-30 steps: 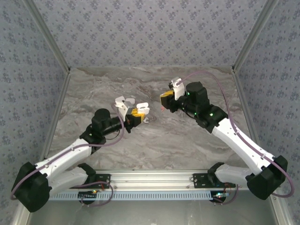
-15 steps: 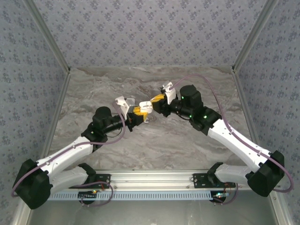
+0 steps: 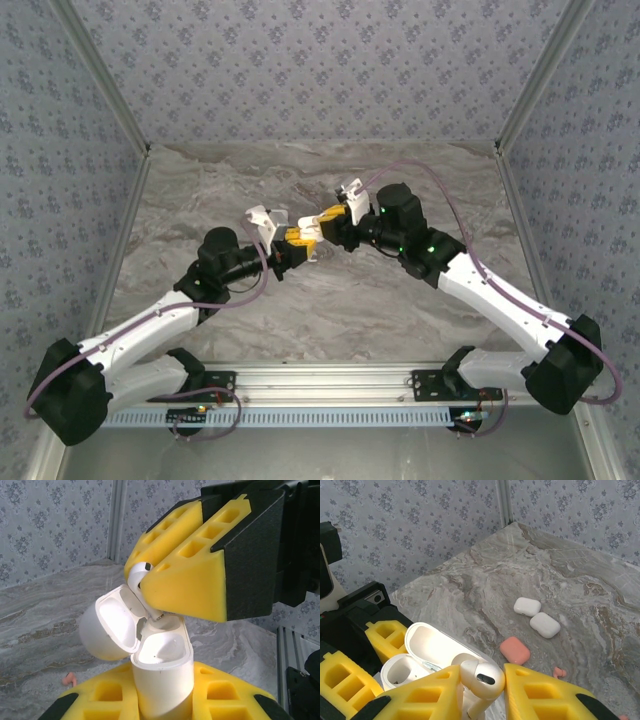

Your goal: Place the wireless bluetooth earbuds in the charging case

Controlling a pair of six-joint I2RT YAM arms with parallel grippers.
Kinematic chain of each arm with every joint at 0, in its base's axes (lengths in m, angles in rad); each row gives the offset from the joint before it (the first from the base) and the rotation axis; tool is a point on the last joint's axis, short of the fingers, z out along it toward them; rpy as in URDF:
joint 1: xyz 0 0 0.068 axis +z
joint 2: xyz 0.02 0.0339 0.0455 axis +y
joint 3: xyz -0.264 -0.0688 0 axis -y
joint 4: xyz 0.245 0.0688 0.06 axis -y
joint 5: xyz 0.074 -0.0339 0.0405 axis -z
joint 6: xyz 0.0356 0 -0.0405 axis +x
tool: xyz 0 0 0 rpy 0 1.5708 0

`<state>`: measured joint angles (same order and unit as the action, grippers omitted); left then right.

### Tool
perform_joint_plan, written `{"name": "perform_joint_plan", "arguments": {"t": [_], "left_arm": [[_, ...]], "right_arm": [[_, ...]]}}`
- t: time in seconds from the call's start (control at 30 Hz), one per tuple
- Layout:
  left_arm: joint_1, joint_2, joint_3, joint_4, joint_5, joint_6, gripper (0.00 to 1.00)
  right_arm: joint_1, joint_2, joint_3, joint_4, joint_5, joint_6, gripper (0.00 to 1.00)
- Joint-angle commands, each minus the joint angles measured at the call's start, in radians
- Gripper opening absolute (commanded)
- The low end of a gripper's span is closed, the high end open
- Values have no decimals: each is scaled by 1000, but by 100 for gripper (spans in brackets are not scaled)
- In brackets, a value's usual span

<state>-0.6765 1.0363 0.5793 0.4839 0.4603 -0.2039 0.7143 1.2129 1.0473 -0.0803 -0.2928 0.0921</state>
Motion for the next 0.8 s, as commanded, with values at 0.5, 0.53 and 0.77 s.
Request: {"name": "perform_joint_plan", "arguments": {"t": [0.5,0.53,0.77], "left_arm": [[-8,-4,27,63,-15,-7,3],[-8,-4,27,64,-18,-6,3],[-9,3,28,64,-28,-3,3]], "right_arm": [[23,-5,-23,-11,-22,1,28],[23,-6,-23,-14,-20,1,28],[36,-25,-29,-22,29,-17,28]]}}
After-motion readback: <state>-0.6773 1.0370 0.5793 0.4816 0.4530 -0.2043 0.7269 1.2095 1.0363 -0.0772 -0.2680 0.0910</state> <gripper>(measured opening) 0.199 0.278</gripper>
